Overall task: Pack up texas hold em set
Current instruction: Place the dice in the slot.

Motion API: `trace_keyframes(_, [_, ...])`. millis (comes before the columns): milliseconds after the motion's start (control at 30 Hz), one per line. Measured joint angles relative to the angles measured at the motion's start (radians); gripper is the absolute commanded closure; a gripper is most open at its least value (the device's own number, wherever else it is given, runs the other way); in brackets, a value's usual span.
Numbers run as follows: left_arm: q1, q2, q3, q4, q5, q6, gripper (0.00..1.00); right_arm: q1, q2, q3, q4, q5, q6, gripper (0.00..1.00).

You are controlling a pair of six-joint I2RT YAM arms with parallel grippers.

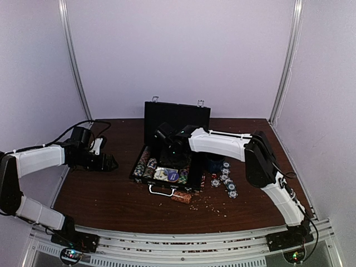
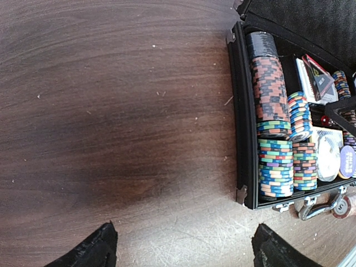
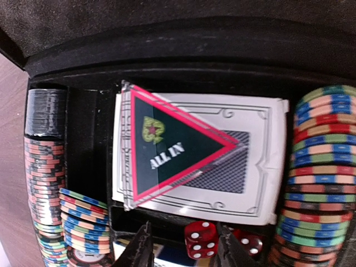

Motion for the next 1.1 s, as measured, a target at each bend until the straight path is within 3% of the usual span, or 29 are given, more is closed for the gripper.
trace_keyframes(167, [0.000,0.000,0.000,0.000,0.000,0.000,0.13,-0.004,-0.013,0.000,-0.020,0.015,-0.012,0.67])
trace_keyframes(500, [0.000,0.000,0.000,0.000,0.000,0.000,0.13,-0.005,-0.018,0.000,-0.021,-0.006,-0.042,0.85])
trace_keyframes(767, [0.000,0.000,0.000,0.000,0.003,0.000,0.13,-0.003,-0.018,0.000,-0.018,-0.022,-0.051,0.92])
trace_keyframes(833, [0.000,0.000,0.000,0.000,0.003,0.000,0.13,-0.003,-0.018,0.000,-0.018,-0.023,-0.051,0.89])
trace_keyframes(1100, [0.000,-0.001,0.000,0.000,0.003,0.000,0.13,-0.003,-0.018,-0.001,-0.016,-0.026,-0.048,0.62])
